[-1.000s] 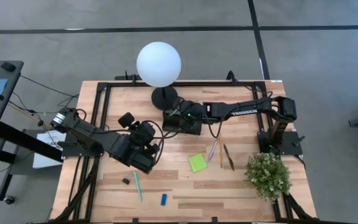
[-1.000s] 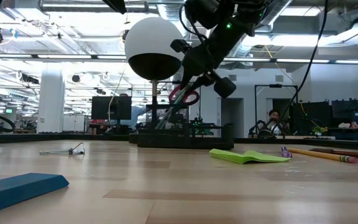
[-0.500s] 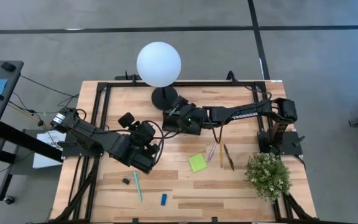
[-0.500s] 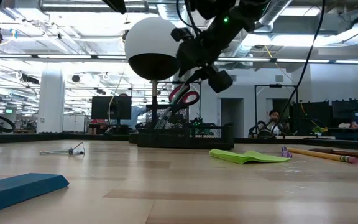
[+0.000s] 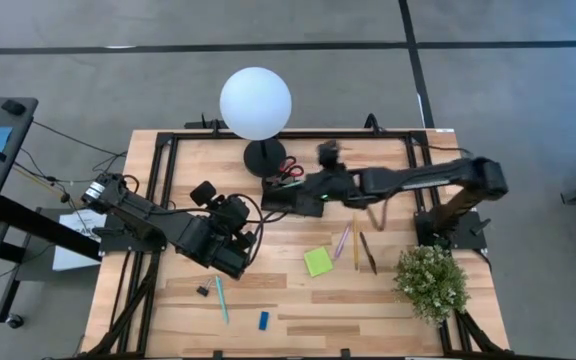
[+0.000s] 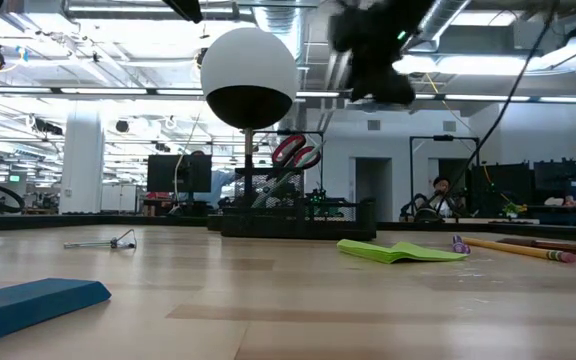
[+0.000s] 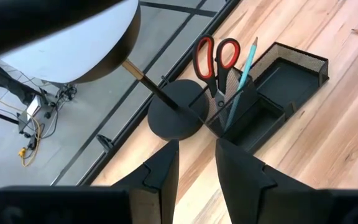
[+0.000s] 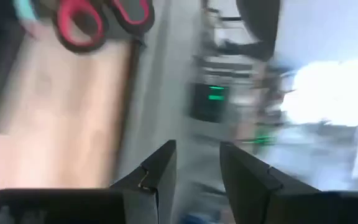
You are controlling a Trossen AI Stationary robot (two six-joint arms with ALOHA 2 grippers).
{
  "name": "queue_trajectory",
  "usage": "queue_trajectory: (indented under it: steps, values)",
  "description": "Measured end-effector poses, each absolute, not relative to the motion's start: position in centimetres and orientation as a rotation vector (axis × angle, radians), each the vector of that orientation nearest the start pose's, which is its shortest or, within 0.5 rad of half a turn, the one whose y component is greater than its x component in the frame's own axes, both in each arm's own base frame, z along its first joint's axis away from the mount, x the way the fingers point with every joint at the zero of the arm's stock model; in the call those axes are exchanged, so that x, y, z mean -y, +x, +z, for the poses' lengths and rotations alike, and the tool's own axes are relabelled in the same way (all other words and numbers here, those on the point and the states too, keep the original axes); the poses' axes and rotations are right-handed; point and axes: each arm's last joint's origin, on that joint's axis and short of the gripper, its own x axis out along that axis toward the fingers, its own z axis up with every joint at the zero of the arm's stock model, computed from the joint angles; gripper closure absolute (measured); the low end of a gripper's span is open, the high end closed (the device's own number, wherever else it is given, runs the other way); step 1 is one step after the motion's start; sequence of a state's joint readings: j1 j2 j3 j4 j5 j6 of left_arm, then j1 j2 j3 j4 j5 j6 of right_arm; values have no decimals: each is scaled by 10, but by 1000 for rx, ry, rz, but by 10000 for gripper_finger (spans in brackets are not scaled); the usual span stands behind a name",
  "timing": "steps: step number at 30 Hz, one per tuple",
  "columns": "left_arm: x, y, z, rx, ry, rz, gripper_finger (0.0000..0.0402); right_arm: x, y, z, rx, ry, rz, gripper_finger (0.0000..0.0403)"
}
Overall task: Pick and place office supplies into organizer
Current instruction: Put the yellow pencil into the desk organizer
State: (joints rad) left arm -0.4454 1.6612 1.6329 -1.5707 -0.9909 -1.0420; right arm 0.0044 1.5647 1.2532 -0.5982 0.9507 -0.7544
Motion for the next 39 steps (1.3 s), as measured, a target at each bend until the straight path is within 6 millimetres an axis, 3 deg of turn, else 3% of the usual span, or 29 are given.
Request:
queue_trajectory:
  steps: [5,7,12,18,29,39]
  values:
    - [102,270,336,-802,166,918,301,12,276,307,-999,-426,-363,294]
    - [102,270,336,-800,167,919,301,4,262,304,-972,-288,-267,299]
    - [102,270,336,-792,175,922,301,-20,238,272,-951,-210,-180,309]
    - [102,270,336,-776,155,933,301,-31,211,229,-971,-151,-170,311]
    - [105,270,336,-703,9,982,301,-27,178,211,-883,-64,-104,310]
    - [109,268,336,-674,-28,984,301,-22,158,170,-864,83,15,310]
